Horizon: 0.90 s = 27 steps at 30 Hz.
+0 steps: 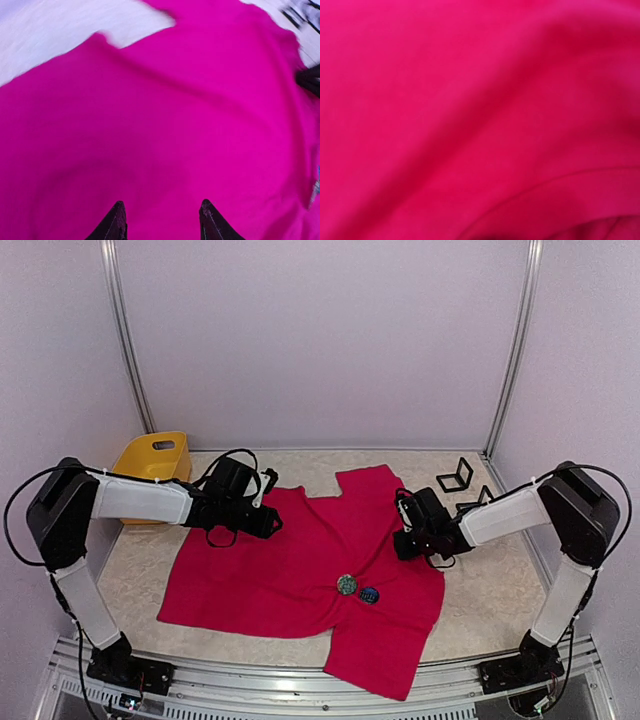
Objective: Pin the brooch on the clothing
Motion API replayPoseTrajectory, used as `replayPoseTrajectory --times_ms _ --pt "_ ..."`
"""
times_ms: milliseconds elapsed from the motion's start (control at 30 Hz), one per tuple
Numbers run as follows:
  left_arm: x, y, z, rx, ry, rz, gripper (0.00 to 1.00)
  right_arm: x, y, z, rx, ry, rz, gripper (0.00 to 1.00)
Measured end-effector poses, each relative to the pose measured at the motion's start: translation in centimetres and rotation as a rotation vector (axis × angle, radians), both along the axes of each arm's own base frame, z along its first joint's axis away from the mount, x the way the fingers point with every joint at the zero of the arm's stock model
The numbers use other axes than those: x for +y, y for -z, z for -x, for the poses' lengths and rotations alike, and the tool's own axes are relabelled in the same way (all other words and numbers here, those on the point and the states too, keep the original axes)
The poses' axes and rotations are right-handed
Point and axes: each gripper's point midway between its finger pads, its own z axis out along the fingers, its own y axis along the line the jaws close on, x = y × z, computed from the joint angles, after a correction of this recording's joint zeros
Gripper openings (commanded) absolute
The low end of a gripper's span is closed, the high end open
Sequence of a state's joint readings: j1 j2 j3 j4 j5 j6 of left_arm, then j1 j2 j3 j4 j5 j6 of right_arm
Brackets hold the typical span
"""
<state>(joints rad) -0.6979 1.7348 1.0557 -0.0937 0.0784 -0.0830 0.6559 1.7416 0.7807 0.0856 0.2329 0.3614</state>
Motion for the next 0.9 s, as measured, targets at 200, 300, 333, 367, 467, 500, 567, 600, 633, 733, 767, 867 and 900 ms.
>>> replayPoseTrajectory --times_ms 200,300,333,367,467,500,567,600,633,733,767,867,900 --pt "9.0 6.7 -5.9 0.141 -0.44 0.011 0.46 -0.5 -0.3 -7.6 -0.01 0.07 0.045 0.08" --pt "9.7 6.4 -8.9 0.109 -0.515 0.022 0.46 -1.2 -0.6 -11.3 -0.017 0.08 0.084 0.09" --pt "9.7 5.9 -10.1 0.087 -0.532 0.027 0.46 -1.3 -0.8 -12.0 -0.018 0.074 0.101 0.09" --pt "9.8 5.3 -11.4 0.059 -0.55 0.033 0.46 -1.4 -1.2 -12.9 -0.019 0.069 0.119 0.1" --pt "10.8 4.5 -13.1 0.006 -0.59 0.021 0.46 -1.6 -3.0 -14.2 -0.04 0.05 0.155 0.11" --pt "11.3 4.4 -13.4 -0.005 -0.605 0.012 0.46 -1.5 -3.9 -14.5 -0.054 0.042 0.16 0.12" --pt "12.6 4.3 -13.9 -0.019 -0.637 -0.006 0.46 -1.6 -5.3 -14.2 -0.068 0.033 0.167 0.11" --pt "12.9 4.3 -14.0 -0.021 -0.644 -0.01 0.46 -1.7 -6.0 -13.5 -0.071 0.031 0.165 0.1" --pt "13.3 4.3 -14.1 -0.024 -0.654 -0.012 0.46 -2.0 -6.6 -12.6 -0.071 0.031 0.161 0.08" --pt "14.4 4.4 -14.4 -0.027 -0.678 -0.019 0.46 -2.7 -7.4 -8.0 -0.045 0.026 0.131 0.0" --pt "14.7 4.6 -14.4 -0.025 -0.685 -0.023 0.46 -2.6 -7.2 -6.2 -0.024 0.019 0.119 0.0" --pt "15.5 5.7 -14.5 -0.008 -0.704 -0.034 0.46 -1.6 -5.2 -0.4 0.068 -0.016 0.079 0.0" --pt "15.7 6.3 -14.5 0.003 -0.71 -0.039 0.46 -1.5 -4.1 1.5 0.112 -0.021 0.072 0.0"
